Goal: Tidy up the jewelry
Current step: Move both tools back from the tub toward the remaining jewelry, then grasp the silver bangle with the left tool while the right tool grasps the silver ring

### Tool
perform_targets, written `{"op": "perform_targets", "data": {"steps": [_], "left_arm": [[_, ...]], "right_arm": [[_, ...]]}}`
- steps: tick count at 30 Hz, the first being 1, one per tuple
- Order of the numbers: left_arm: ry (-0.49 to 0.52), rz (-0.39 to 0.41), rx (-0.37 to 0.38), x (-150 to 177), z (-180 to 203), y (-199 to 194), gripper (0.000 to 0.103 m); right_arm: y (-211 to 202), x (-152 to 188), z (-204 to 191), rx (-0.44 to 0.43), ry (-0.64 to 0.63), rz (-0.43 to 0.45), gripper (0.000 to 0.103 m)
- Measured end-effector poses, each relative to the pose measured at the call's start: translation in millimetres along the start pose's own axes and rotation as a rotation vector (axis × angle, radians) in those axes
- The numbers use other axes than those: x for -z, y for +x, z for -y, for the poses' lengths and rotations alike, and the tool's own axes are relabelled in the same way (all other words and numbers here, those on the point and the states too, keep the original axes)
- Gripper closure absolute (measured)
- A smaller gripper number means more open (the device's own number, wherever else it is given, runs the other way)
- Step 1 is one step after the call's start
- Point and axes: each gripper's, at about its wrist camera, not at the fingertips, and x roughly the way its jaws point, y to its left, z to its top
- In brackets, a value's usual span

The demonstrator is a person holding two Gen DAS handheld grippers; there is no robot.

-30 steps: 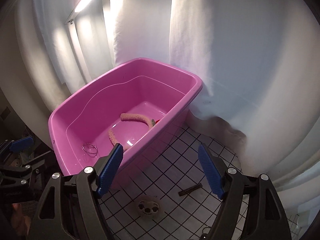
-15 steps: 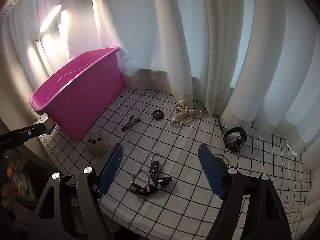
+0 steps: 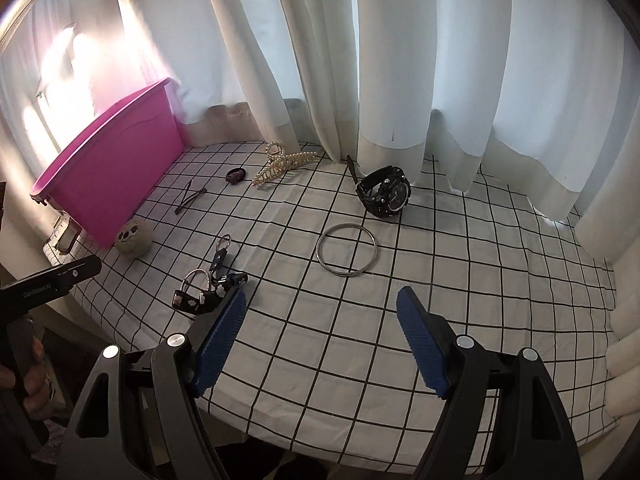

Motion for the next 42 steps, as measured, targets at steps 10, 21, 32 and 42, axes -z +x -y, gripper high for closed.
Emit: {"op": "perform_targets", "data": {"steps": [10, 21, 32, 42], "left_arm": [[0.067, -0.036, 0.047, 1.0, 24.1, 65.9, 0.006], [0.049, -0.043, -0.001, 15.7, 43.5, 97.0, 0.006], [-0.027, -0.005, -0.09, 34.4, 60.2, 107.3, 0.006], [-0.035, 0.058, -0.131, 45.8, 69.6, 104.7, 0.006]], "right_arm": [[21.9, 7.8, 5.7, 0.047, 0.084, -0.002, 0.029], [49.2, 9.5, 17.2, -0.015, 0.017, -0.029, 0.029], [82.6, 1.4, 45.5, -0.048, -0.074, -0.001, 0.029], [125.0, -7.0, 39.3, -0.024, -0.164, -0.004, 0.029]]}}
